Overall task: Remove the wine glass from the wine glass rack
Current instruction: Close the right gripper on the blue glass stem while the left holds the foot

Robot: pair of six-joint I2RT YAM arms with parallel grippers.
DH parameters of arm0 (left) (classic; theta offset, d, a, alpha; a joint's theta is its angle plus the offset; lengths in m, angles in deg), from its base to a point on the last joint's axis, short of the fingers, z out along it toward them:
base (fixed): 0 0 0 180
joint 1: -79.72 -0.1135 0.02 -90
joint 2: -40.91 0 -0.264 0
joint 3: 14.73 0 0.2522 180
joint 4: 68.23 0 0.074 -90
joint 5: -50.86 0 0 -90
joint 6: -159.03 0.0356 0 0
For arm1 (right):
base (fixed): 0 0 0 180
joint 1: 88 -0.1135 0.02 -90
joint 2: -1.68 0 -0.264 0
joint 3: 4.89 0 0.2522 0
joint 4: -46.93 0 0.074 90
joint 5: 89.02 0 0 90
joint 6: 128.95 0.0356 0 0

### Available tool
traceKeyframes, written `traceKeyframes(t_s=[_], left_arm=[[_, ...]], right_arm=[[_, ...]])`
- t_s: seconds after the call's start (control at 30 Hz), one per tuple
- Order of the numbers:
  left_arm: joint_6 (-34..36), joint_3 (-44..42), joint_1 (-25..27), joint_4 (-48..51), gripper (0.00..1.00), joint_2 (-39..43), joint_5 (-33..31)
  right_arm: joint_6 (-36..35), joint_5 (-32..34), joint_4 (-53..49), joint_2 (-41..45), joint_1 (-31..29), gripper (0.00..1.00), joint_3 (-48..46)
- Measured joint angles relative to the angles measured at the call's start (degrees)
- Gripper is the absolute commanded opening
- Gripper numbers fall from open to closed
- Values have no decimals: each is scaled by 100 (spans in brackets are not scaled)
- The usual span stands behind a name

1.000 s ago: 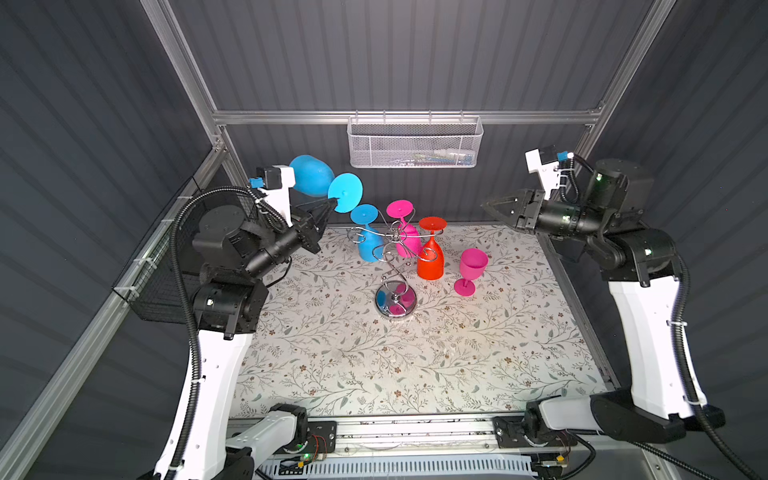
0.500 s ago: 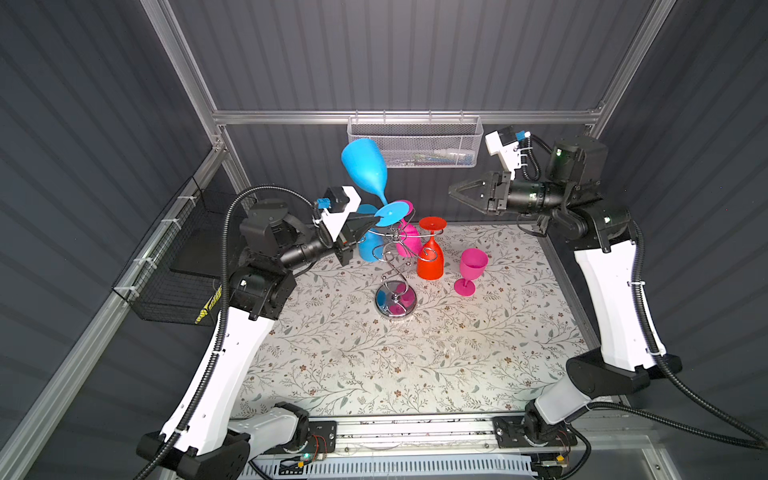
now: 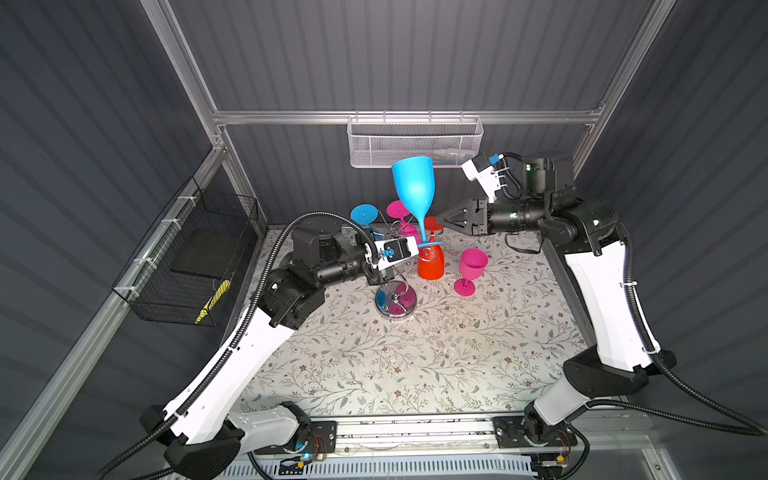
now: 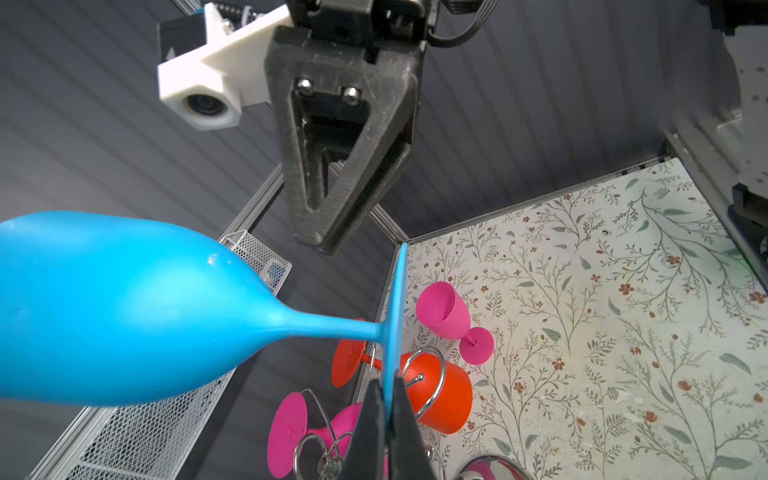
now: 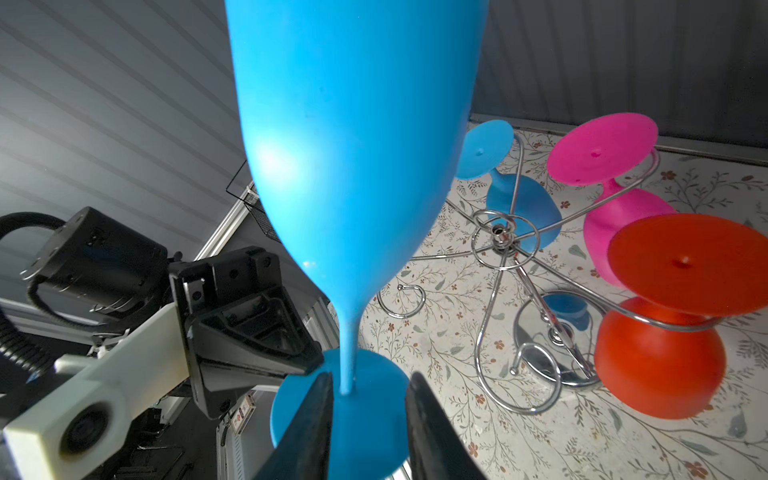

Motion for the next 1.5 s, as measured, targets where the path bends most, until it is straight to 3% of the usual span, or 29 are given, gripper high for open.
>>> traceKeyframes(t_s=[0.37, 0.97, 1.33, 1.5], left_arm=[[350, -140, 361, -131, 0, -162, -671], [343, -260, 494, -308, 0, -208, -876], [297, -264, 538, -361, 0, -208, -881], [256, -264, 557, -363, 0, -221, -879]], right_arm=[[76, 243, 337, 284, -122, 33, -1106], [479, 273, 1117, 610, -129, 32, -1700], [660, 273, 1480, 645, -184, 26, -2015], [732, 275, 1591, 693, -219, 18, -2109]])
